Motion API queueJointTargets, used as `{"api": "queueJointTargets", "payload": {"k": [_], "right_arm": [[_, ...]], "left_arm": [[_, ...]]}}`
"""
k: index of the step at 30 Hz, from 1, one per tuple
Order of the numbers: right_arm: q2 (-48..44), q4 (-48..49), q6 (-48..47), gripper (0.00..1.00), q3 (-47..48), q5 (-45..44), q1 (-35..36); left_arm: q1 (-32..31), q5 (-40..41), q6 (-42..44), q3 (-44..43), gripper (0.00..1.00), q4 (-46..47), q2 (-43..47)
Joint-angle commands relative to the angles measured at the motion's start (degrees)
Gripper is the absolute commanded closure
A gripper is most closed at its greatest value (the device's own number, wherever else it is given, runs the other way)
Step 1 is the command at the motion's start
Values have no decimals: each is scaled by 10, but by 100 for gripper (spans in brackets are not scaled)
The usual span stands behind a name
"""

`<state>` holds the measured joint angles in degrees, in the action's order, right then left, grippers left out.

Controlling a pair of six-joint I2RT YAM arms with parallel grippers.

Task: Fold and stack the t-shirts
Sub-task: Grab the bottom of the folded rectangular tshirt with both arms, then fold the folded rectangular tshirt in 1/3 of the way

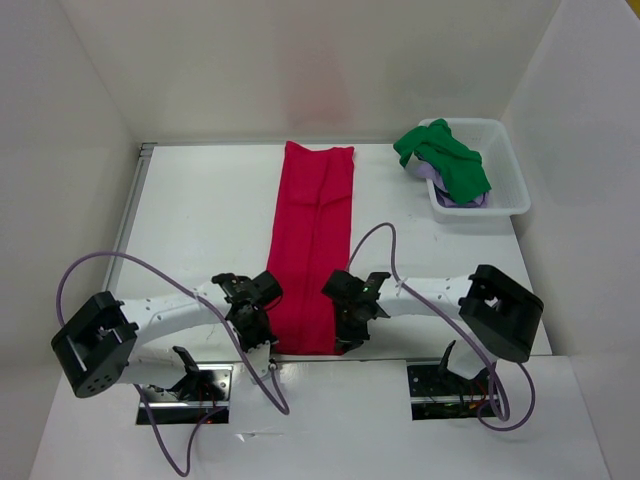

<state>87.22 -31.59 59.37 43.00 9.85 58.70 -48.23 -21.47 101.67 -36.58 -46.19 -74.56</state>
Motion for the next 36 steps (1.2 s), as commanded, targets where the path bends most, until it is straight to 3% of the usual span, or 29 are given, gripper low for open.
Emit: {"api": "queueJointTargets", "payload": {"k": [1,4,5,10,13,16,26,36], "right_arm": [[25,27,-7,74,14,-12,8],[25,27,-13,99,14,-5,8],[25,22,-13,100,20,-5,8],[19,-16,-31,100,45,-18,8],[14,-46,-44,100,80,-24,8],[1,-68,-61,100,107,-30,-9],[-7,-113,-170,100,201,-48,-132],[115,-108,-276,100,376,-33,-273]], "left_arm": [[-4,-34,-19,-17,80,5,-7],[-4,-34,-39,-17,92,29,-7],[-4,-34,-45,-22,97,36,-7],[-4,-29,-97,-39,100,37,-13],[-4,-29,-171,-61,100,43,-13],[37,-29,-240,-93,100,51,-13],[177,-58,-371,-207,100,59,-43],[259,-69,-499,-303,100,217,-116]]}}
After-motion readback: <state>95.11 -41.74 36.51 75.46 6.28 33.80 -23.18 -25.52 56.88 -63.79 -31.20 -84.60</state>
